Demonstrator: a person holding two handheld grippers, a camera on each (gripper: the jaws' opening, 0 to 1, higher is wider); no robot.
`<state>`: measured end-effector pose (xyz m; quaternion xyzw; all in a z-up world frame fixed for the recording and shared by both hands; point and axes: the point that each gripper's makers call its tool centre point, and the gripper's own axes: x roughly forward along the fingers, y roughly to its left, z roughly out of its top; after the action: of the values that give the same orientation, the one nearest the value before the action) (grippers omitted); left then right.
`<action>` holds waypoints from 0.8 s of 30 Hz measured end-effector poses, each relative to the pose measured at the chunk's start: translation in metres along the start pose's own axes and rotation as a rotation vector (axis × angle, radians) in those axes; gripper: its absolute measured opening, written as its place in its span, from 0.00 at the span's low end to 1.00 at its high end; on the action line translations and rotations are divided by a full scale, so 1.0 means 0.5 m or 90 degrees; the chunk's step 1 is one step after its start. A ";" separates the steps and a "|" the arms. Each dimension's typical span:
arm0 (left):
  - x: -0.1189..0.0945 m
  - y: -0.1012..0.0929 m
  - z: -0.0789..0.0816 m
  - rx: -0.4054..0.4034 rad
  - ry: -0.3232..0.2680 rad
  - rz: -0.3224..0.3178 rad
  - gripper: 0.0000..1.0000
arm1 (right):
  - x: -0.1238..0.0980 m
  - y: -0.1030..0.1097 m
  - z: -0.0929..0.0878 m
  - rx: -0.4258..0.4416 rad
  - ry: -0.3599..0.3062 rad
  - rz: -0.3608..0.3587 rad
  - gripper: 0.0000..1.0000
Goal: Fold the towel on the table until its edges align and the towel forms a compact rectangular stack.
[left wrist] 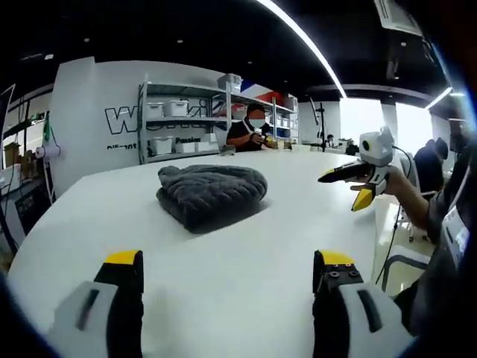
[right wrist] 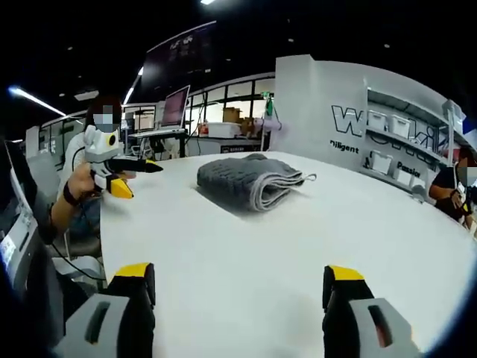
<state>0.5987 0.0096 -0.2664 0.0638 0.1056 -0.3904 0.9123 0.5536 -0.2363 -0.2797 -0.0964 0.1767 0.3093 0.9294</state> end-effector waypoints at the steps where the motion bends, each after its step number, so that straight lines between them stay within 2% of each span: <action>1: 0.001 0.000 0.000 0.000 0.001 0.000 0.99 | 0.000 -0.001 -0.001 0.000 0.001 0.000 0.98; 10: 0.006 -0.004 -0.006 -0.002 0.007 -0.003 0.99 | 0.001 -0.006 -0.007 0.008 0.002 0.001 0.97; 17: 0.008 -0.005 -0.009 0.000 0.017 0.005 0.99 | 0.000 -0.006 -0.006 0.016 -0.012 0.005 0.97; 20: 0.003 -0.003 0.005 0.001 -0.009 0.008 0.99 | 0.000 -0.008 -0.005 0.008 -0.014 0.005 0.97; 24: 0.006 0.004 -0.003 -0.007 0.007 0.017 0.98 | 0.003 -0.011 -0.004 0.011 -0.011 0.004 0.97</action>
<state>0.6020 0.0089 -0.2684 0.0623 0.1117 -0.3771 0.9173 0.5575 -0.2404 -0.2815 -0.0850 0.1718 0.3113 0.9308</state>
